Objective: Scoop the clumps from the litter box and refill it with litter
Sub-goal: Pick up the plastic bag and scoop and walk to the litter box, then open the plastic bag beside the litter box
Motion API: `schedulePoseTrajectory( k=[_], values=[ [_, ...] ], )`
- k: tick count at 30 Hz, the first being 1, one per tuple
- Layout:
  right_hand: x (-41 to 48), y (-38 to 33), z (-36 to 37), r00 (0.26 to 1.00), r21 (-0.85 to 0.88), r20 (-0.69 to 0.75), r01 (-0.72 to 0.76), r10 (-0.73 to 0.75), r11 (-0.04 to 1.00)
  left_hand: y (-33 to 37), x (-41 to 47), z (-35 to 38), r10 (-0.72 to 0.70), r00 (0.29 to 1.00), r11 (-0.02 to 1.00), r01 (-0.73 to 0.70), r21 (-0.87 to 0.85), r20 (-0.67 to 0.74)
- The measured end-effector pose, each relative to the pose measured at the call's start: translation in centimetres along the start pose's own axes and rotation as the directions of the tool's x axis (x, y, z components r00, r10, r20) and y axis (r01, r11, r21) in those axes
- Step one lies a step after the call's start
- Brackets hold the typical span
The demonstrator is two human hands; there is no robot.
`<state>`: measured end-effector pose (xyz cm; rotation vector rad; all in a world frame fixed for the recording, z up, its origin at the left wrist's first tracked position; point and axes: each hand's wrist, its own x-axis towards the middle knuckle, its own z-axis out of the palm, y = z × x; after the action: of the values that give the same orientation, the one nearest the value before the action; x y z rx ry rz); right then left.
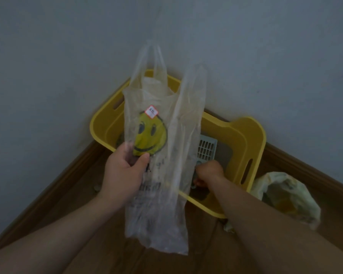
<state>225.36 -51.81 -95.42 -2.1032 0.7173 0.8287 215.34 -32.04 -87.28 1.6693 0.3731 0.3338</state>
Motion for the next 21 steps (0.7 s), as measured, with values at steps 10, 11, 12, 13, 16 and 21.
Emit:
schedulePoseTrajectory(
  k=[10,11,12,13,16,21],
  values=[
    [-10.8,-4.0,-4.6,0.869,-0.085,-0.019,0.491,-0.495,0.867,1.5,-1.4,-1.6,0.068,0.994,0.998,-0.066,-0.022,0.091],
    [-12.3,-4.7,-5.2,0.845,-0.087,-0.021,0.531,-0.535,0.843,1.7,-1.8,-1.9,0.07,0.992,0.997,-0.068,-0.025,0.101],
    [-13.6,-5.4,-5.8,0.831,-0.065,-0.023,0.554,-0.556,0.83,1.9,-2.1,-2.1,0.073,0.991,0.997,-0.071,-0.021,0.111],
    [-14.8,-6.1,-6.3,0.824,-0.018,-0.019,0.567,-0.567,0.824,2.2,-2.4,-2.4,0.073,0.989,0.997,-0.07,-0.025,0.126],
    [-17.2,-7.6,-7.0,0.803,0.101,0.005,0.593,-0.596,0.799,3.2,-3.0,-3.6,0.087,0.986,0.996,-0.082,-0.041,0.143],
    [-19.3,-9.8,-5.1,0.735,0.104,0.004,0.674,-0.678,0.731,4.7,-4.3,-6.3,0.085,0.99,0.995,-0.079,-0.058,0.109]
  ],
)
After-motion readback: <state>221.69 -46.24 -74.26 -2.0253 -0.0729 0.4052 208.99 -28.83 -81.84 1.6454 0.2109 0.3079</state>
